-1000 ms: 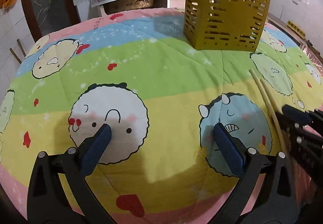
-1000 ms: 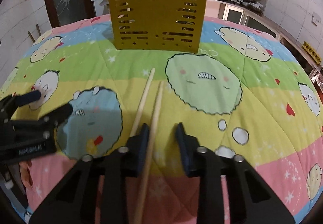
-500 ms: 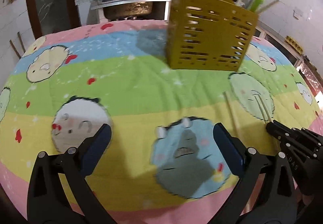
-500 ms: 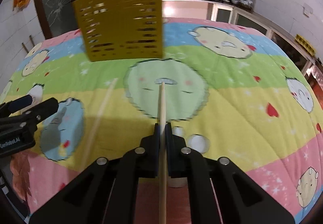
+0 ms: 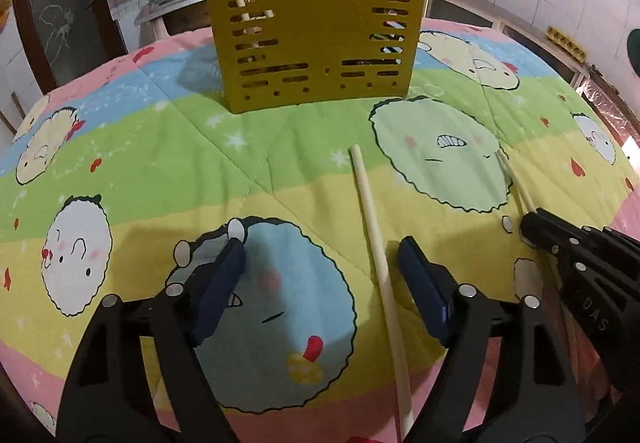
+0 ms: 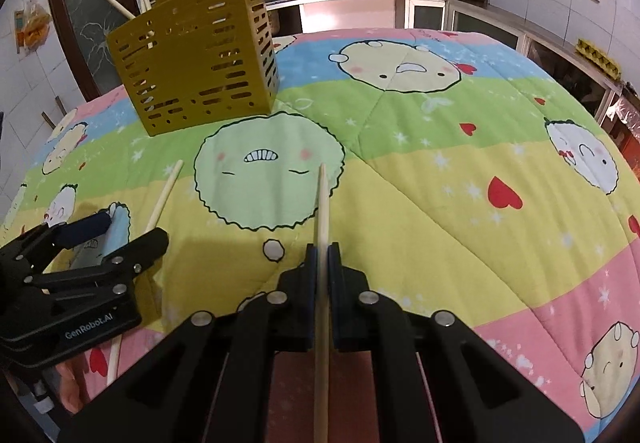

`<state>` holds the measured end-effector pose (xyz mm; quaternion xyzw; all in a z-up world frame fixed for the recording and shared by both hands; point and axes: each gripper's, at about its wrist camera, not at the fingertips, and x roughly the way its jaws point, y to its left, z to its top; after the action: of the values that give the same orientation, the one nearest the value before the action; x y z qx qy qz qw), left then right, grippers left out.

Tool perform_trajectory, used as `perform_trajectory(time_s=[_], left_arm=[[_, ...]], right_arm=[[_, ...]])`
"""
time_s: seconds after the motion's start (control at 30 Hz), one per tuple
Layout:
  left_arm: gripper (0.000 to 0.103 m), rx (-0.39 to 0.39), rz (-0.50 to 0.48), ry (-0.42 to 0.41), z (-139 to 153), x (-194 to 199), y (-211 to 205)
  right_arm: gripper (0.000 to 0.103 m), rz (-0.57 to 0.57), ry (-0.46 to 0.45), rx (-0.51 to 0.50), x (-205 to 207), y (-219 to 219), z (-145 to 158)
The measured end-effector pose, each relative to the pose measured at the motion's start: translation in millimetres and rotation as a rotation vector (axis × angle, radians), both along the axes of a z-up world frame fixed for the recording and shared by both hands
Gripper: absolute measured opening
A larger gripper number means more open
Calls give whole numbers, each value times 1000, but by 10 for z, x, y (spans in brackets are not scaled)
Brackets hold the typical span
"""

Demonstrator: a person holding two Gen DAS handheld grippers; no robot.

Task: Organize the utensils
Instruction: 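Grasp another wooden chopstick with the left gripper while the right gripper holds its chopstick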

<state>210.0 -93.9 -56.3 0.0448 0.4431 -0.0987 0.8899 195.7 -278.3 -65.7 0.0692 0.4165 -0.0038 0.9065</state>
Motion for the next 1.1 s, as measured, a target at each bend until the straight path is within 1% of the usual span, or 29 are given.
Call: perform_trajectory(time_s=[0.17,0.33,0.43,0.53,0.63,0.67,0.73,0.83,0.97,1.1], left_arm=[[61,-9,11,5,15,34,-43],[47,21,-16,0,17,82,-141],[40,20,-18,3,21,132,-146],[28,12,-31,6,19,181,-160],[23,5,-24,14,25,223,-161],[18,6,-21,12,30,218,-163],[13,10,-22,4,38,205,-164],[9,-8,-17,3,54,198,-131],[7,-33,-14,-15,105,160,-73],[5,-49,-18,-49,193,80,0]], right_arm=[[6,0,3,-25,29,32,-6],[6,3,9,-28,44,40,-6],[6,0,14,-36,62,56,-3],[6,-5,20,-47,84,77,-3],[6,-8,24,-60,101,100,0],[6,-9,23,-62,100,105,5],[6,-9,20,-67,88,112,9],[6,-12,12,-63,68,107,30],[6,-16,-8,-53,21,103,82],[6,-20,-42,-41,-42,98,190]])
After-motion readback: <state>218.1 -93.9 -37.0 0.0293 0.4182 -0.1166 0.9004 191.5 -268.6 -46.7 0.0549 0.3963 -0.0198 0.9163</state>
